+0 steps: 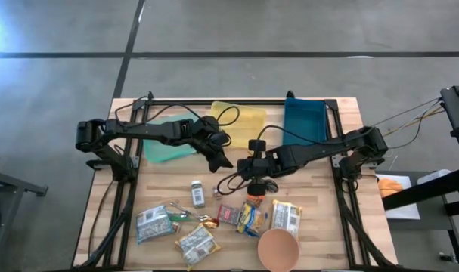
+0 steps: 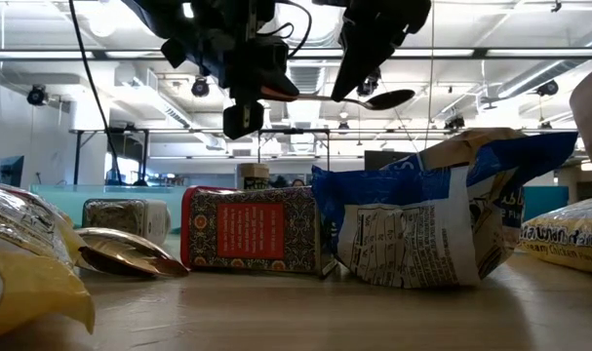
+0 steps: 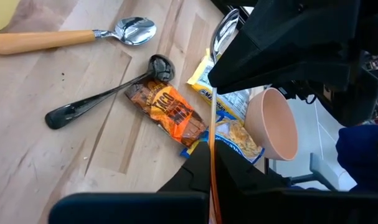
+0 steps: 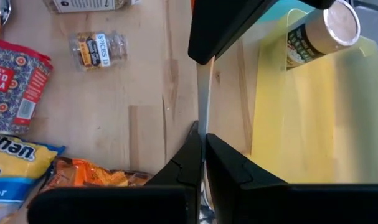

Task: Pick & Place Food Item
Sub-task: Put the orange spoon into the green bin

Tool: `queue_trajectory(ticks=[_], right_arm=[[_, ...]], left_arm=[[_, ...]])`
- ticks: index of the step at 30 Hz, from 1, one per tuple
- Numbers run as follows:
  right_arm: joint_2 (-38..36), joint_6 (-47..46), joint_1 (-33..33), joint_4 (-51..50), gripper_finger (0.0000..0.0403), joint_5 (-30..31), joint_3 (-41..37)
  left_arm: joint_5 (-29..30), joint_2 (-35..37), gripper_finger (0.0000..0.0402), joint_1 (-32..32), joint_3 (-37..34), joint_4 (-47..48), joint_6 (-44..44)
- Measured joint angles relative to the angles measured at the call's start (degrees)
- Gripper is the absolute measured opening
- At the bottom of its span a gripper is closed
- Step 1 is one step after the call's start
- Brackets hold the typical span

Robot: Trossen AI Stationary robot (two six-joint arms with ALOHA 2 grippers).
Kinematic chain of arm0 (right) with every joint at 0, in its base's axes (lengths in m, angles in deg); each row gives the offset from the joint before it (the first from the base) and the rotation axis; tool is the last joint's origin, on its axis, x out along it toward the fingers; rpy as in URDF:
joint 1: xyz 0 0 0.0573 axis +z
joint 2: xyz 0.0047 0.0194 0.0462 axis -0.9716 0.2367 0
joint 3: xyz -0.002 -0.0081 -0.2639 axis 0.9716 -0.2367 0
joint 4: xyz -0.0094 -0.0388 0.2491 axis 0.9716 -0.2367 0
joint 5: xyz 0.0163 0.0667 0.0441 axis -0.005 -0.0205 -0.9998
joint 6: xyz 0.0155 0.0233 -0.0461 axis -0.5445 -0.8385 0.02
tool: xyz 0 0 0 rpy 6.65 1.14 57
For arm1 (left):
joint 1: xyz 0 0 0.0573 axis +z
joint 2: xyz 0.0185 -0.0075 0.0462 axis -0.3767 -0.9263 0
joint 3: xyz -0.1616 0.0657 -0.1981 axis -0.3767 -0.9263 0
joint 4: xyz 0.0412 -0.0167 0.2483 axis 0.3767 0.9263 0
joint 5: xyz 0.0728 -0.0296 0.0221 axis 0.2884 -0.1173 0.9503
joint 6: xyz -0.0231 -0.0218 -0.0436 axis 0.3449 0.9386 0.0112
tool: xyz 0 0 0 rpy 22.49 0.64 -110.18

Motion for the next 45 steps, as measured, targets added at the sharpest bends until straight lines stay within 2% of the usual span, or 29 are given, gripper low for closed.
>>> queue_trajectory(ticks=[5,16,22,25,30,36,40,45], right_arm=[[0.0,-0.3,0.0,0.0,0.0027,0.0,0.0],[0.0,0.2,0.0,0.7,0.02,0.0,0.0],[0.0,-1.1,0.1,0.5,0.0251,1.4,0.0],[-0.4,-3.1,0.4,0.4,0.0263,3.5,0.0],[-0.8,-4.9,1.8,0.5,0.0266,4.9,-0.6],[-0.8,-6.7,3.7,0.4,0.0266,6.2,-2.3],[-0.8,-8.3,4.8,0.5,0.0266,6.2,-3.6],[-0.8,-10.0,5.1,0.5,0.0266,6.2,-5.9]], left_arm=[[0.1,0.0,0.0001,0.2,0.0,0.0,0.0],[0.4,0.0,0.0,0.3,0.0,0.5,0.0],[0.6,1.6,0.0,1.5,0.0,3.6,-0.8],[2.1,4.7,0.0,2.7,0.0,7.7,-2.8],[9.3,13.1,0.0,4.4,-0.4,15.8,-6.5],[23.5,24.0,0.0,4.8,-0.7,28.0,-9.7],[30.4,30.6,0.0,5.0,-5.0,30.4,-7.9],[32.1,37.7,0.0,6.1,-13.0,30.7,-2.5]])
